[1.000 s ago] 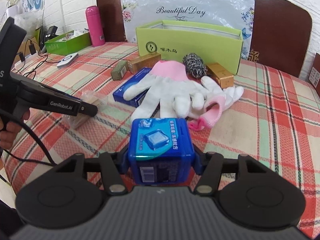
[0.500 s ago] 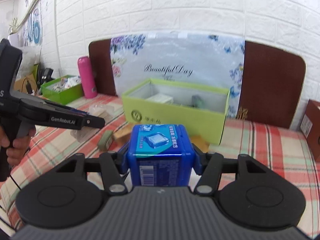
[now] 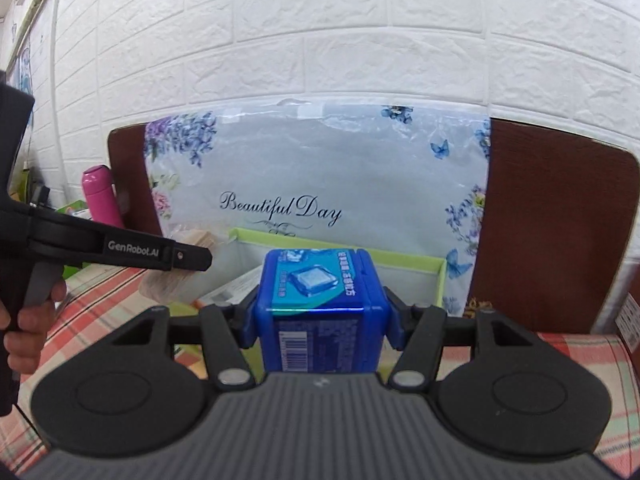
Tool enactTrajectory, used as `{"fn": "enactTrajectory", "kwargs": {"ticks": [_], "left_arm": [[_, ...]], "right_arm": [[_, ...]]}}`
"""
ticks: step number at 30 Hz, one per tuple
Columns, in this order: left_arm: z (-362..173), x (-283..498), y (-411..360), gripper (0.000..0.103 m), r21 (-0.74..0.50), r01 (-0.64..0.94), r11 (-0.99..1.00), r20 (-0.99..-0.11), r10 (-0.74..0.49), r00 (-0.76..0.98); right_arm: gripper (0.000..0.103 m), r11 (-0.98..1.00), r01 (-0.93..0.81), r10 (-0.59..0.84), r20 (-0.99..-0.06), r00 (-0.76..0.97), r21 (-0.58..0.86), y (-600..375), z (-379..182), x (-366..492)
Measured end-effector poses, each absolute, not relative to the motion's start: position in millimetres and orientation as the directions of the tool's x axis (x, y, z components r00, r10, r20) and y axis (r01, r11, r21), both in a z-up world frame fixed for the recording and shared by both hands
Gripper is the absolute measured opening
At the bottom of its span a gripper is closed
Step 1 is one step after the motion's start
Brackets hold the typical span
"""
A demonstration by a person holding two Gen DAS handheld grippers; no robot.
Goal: Organize objects
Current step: 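Carry the toothpick bag and blue box toward the lime-green box, then lower both items into the lime-green box and open both tools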
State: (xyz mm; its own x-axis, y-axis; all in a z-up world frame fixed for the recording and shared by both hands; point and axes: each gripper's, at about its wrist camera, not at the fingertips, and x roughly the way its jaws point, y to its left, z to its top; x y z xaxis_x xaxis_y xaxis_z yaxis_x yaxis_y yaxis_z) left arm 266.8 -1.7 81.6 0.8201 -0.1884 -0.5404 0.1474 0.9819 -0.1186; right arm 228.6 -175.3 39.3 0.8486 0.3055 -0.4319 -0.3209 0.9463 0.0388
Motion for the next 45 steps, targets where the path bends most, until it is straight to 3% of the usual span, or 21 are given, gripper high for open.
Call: {"fn": "enactTrajectory", "kwargs": {"ticks": [9,11,12,13,14,15,20,31,35,45], "left_arm": [[51,319,2,0.026,-0.07,0.119,0.99,-0.574,-0.137,0.808],[46,322,2,0.054,-0.05,0.104,0.993,-0.561,-0.114,0.82],[44,322,2,0.084,-0.034,0.086,0.996,-0.558,-0.09,0.825],[43,320,3,0.093,-0.017,0.063,0.998,-0.546,-0.062,0.836],[43,317,4,0.093,-0.007,0.046,0.999,-0.523,-0.043,0.851],[42,315,5,0.093,-0.009,0.05,0.999,-0.514,-0.048,0.856],[37,316,11,0.093,-0.061,0.047,0.997,-0.57,-0.074,0.818],[65,274,11,0.093,-0.125,0.081,0.989,-0.561,-0.138,0.816],[76,241,8,0.093,-0.073,0.064,0.995,-0.563,-0.094,0.821],[61,148,12,0.093,-0.075,0.138,0.988,-0.573,-0.156,0.805]], "right_arm": [[0.058,0.939,-0.344,0.307,-0.482,0.821,0.012,-148,0,290],[0.061,0.933,-0.359,0.306,-0.495,0.813,-0.013,-143,-8,297],[0.074,0.933,-0.359,0.304,-0.49,0.817,-0.022,-142,-10,298],[0.083,0.935,-0.354,0.299,-0.473,0.829,-0.03,-143,-11,296],[0.098,0.936,-0.351,0.298,-0.451,0.842,-0.036,-143,-10,293],[0.103,0.937,-0.347,0.296,-0.429,0.854,-0.044,-144,-10,290],[0.103,0.942,-0.332,0.279,-0.43,0.858,-0.051,-147,-7,286],[0.103,0.946,-0.324,0.291,-0.408,0.865,-0.014,-158,22,250],[0.103,0.952,-0.307,0.279,-0.405,0.87,-0.002,-165,35,221],[0.103,0.96,-0.274,0.27,-0.417,0.868,0.05,-180,30,125]]}}
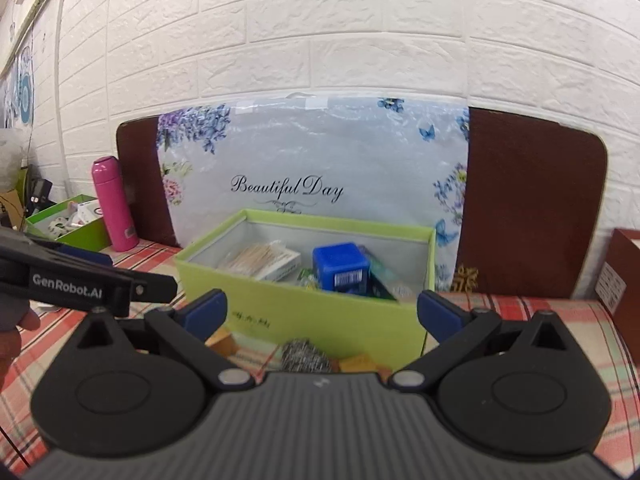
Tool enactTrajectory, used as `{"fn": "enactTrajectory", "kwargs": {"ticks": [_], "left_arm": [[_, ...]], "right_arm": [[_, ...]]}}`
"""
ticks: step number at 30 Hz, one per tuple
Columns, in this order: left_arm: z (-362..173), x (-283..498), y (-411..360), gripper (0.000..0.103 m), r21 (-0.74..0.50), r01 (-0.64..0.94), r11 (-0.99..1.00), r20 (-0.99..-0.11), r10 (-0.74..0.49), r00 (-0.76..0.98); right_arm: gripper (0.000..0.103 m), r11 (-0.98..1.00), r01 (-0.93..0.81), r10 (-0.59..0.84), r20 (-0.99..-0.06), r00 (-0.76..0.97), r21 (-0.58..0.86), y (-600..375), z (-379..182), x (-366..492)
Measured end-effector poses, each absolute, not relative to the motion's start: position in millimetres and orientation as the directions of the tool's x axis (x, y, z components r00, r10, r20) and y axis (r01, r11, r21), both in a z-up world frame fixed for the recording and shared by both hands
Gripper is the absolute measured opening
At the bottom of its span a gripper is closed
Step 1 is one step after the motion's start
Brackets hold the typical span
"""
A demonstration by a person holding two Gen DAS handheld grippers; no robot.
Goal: Organize objects
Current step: 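Lower both items into the lime-green box and open both tools, then move the left tool to the blue medicine box while the right approaches the white-pink glove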
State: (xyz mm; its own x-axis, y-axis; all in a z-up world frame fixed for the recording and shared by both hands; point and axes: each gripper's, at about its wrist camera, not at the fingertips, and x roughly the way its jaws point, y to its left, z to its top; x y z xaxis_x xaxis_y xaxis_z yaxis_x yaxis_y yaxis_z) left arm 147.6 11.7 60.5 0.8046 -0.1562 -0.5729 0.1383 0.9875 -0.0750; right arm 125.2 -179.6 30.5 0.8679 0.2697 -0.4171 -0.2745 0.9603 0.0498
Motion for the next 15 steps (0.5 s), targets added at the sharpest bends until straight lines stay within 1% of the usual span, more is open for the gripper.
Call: {"fn": "enactTrajectory", "kwargs": {"ticks": [4,15], "left_arm": [[43,127,11,0.093,-0.109,0.16,0.981,-0.597,-0.193,0.779],[8,104,16,0.093,-0.136,0.12,0.983,-0.658,-0.18,0.731]], "right_arm": [[0.103,0.962,-0.264,0.27,-0.441,0.856,0.077,-182,18,98],[0.103,0.966,-0.239,0.253,-0.509,0.823,0.094,-185,-10,66]]}}
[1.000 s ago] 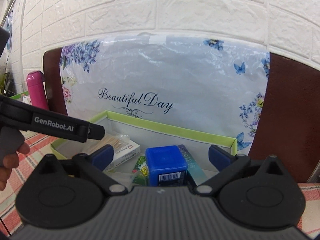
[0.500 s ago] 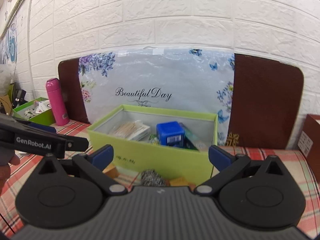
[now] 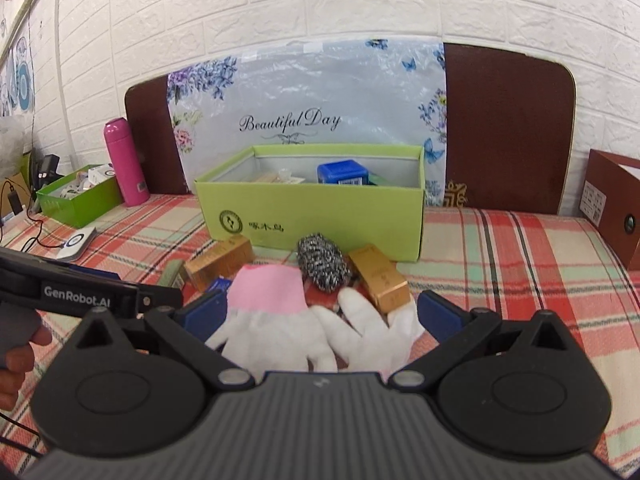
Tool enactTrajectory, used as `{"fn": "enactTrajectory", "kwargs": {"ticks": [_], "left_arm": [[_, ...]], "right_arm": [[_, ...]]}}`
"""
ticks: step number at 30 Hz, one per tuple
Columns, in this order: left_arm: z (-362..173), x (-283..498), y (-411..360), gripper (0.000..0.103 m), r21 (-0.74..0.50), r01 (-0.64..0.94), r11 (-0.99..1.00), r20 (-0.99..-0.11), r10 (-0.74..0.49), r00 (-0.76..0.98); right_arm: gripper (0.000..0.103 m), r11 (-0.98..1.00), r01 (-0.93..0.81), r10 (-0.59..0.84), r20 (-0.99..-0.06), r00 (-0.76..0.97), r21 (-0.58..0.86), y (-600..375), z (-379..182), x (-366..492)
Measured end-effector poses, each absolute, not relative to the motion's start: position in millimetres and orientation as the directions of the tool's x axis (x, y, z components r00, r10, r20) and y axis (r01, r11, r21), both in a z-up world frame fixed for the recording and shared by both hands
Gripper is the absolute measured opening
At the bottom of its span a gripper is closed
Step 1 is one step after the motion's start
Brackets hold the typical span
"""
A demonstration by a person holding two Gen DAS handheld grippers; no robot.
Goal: Organize objects
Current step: 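Move the left tool to the blue medicine box while the right approaches the white-pink glove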
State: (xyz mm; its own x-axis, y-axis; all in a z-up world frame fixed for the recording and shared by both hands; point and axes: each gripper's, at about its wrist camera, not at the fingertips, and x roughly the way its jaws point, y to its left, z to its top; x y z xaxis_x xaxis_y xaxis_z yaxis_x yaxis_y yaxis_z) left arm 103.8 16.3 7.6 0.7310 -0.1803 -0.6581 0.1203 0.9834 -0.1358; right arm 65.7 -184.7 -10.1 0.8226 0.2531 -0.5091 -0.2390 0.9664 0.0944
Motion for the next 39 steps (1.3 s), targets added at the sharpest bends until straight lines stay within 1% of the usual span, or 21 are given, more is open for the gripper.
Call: {"fn": "enactTrajectory", "kwargs": {"ticks": [12,19,22,26,27,28,29,33,37,38,39], "left_arm": [[-18,108,23,0.093,-0.136,0.088,0.987,-0.701,-0.159,0.696],[-30,121,13,0.093,-0.168,0.131,0.977,-0.709,-0.212,0.673],[-37,134,5,0.093,-0.167,0.136,0.977,-0.718,-0.215,0.662],[-38,141,-1,0.093,-0.165,0.141,0.976,-0.709,-0.217,0.671],[-38,141,-2,0.091,-0.168,0.145,0.975,-0.707,-0.222,0.671],[-38,141,-1,0.085,-0.178,0.153,0.972,-0.703,-0.234,0.672],[-38,140,0,0.063,-0.203,0.175,0.963,-0.703,-0.268,0.659],[-37,132,2,0.063,-0.194,0.197,0.961,-0.705,-0.276,0.653],[-37,120,11,0.063,-0.189,0.191,0.963,-0.707,-0.268,0.654],[-37,117,15,0.063,-0.176,0.186,0.967,-0.708,-0.255,0.659],[-37,114,19,0.063,-0.163,0.176,0.971,-0.708,-0.239,0.664]], "right_arm": [[0.103,0.96,-0.263,0.271,-0.58,0.768,0.099,-175,-38,55],[0.103,0.96,-0.246,0.275,-0.606,0.747,0.133,-180,-46,50],[0.103,0.963,-0.237,0.266,-0.611,0.745,0.129,-182,-48,48],[0.103,0.964,-0.23,0.263,-0.614,0.744,0.133,-186,-49,47],[0.103,0.964,-0.228,0.262,-0.616,0.743,0.136,-186,-50,47],[0.103,0.964,-0.228,0.263,-0.616,0.742,0.138,-187,-49,48],[0.103,0.963,-0.228,0.265,-0.613,0.744,0.14,-187,-49,48],[0.103,0.958,-0.25,0.285,-0.586,0.759,0.142,-185,-41,51],[0.103,0.947,-0.317,0.298,-0.531,0.794,0.057,-169,-31,64],[0.103,0.94,-0.339,0.306,-0.532,0.789,0.038,-164,-32,70],[0.1,0.933,-0.359,0.311,-0.542,0.781,0.017,-158,-34,77]]}}
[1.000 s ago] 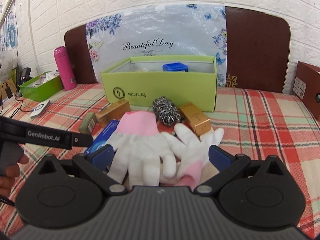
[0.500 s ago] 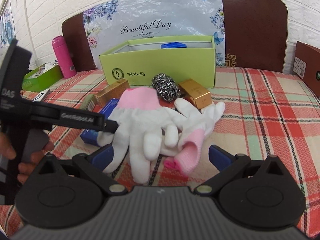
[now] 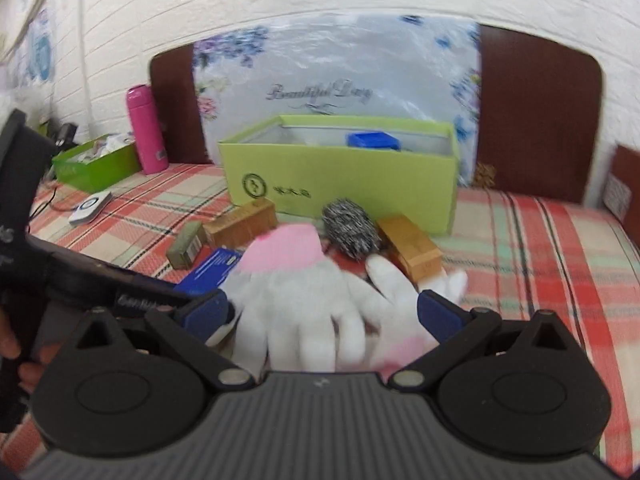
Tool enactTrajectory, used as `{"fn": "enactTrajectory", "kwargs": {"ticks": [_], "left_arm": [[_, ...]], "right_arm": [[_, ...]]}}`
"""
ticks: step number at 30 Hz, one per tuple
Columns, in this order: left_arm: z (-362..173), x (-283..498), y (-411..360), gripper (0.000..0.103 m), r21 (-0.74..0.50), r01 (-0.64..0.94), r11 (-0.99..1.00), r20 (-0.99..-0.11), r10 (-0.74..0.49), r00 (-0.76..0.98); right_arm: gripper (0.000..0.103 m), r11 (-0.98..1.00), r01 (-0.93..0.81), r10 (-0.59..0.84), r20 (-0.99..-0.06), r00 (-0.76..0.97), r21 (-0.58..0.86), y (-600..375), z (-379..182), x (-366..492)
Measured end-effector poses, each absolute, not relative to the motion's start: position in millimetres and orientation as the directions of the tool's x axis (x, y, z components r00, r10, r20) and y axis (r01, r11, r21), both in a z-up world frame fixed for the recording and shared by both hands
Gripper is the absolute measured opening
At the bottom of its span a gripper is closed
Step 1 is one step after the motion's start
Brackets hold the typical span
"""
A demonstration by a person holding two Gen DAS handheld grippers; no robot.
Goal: Organize objects
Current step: 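Move the left tool to the blue medicine box while the right approaches the white-pink glove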
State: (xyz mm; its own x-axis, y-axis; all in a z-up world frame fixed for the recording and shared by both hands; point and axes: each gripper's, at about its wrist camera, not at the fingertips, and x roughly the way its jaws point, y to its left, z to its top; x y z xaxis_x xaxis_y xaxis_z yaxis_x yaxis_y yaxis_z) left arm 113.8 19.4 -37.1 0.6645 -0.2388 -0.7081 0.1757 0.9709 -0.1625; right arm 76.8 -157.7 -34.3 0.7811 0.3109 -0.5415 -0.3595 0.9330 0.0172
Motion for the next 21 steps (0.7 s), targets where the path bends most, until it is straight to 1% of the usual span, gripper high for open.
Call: {"fn": "enactTrajectory", "kwargs": {"ticks": [2,4,6,8,10,15,17,18,19,20,21], "left_arm": [[-37,108,28,0.063,-0.144,0.146,0.979,-0.711,-0.205,0.672],[-36,103,38,0.065,-0.143,0.125,0.982,-0.713,-0.19,0.675],[-37,100,45,0.067,-0.125,0.102,0.987,-0.719,-0.161,0.676],[-39,99,51,0.068,-0.114,0.089,0.989,-0.722,-0.145,0.676],[-39,100,57,0.07,-0.129,0.081,0.988,-0.722,-0.149,0.676],[-38,100,61,0.073,-0.141,0.071,0.987,-0.72,-0.152,0.677],[-39,100,61,0.074,-0.143,0.068,0.987,-0.721,-0.151,0.677],[-39,100,59,0.074,-0.135,0.068,0.988,-0.723,-0.146,0.676],[-39,100,58,0.074,-0.129,0.071,0.989,-0.724,-0.143,0.674],[-38,100,57,0.074,-0.126,0.073,0.989,-0.726,-0.142,0.673],[-38,99,57,0.076,-0.127,0.076,0.989,-0.728,-0.145,0.671]], "right_arm": [[0.096,0.916,-0.4,0.323,-0.559,0.764,-0.017,-146,-41,89],[0.092,0.897,-0.439,0.332,-0.581,0.743,-0.05,-133,-49,95],[0.085,0.874,-0.483,0.364,-0.587,0.723,-0.052,-121,-55,93],[0.084,0.86,-0.51,0.399,-0.589,0.702,-0.025,-114,-58,88],[0.084,0.85,-0.528,0.426,-0.596,0.681,0.004,-111,-62,84],[0.084,0.814,-0.581,0.467,-0.587,0.661,-0.007,-102,-63,62],[0.084,0.806,-0.592,0.466,-0.603,0.648,-0.014,-93,-69,61],[0.081,0.808,-0.589,0.45,-0.616,0.647,-0.028,-88,-72,62],[0.076,0.809,-0.586,0.438,-0.628,0.643,-0.036,-85,-76,62],[0.061,0.808,-0.589,0.448,-0.623,0.641,-0.024,-85,-77,61],[0.034,0.809,-0.587,0.448,-0.621,0.643,-0.025,-86,-75,59]]}}
